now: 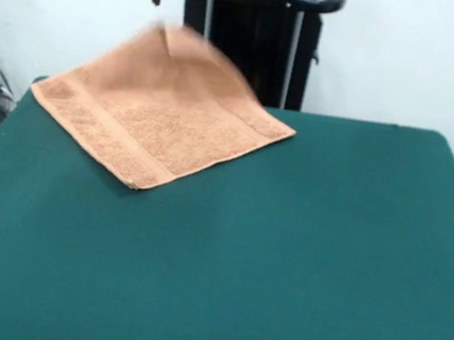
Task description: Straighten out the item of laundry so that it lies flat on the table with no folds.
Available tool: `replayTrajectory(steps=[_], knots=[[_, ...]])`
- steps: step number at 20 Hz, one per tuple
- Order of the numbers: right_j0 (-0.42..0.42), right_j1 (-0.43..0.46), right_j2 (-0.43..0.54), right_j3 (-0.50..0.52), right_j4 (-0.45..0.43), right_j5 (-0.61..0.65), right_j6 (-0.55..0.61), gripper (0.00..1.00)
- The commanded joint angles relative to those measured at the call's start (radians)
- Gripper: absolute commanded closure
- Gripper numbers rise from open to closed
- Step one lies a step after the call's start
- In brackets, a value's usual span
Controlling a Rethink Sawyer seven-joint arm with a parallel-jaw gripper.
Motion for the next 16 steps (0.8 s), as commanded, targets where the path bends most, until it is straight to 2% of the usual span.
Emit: replayTrajectory(steps=[1,5,7,10,13,16], knots=[[0.038,0.048,0.121,-0.012,-0.012,-0.011,-0.209,0.0],[0.042,0.06,0.121,-0.029,0.003,-0.042,-0.177,0.0],[0.041,0.057,0.124,-0.022,0.022,-0.095,-0.148,0.0],[0.043,0.063,0.129,-0.03,0.046,-0.228,-0.08,0.0],[0.055,0.096,0.131,-0.064,0.046,-0.418,0.008,0.0],[0.065,0.127,0.138,-0.109,0.054,-0.546,0.04,0.0]])
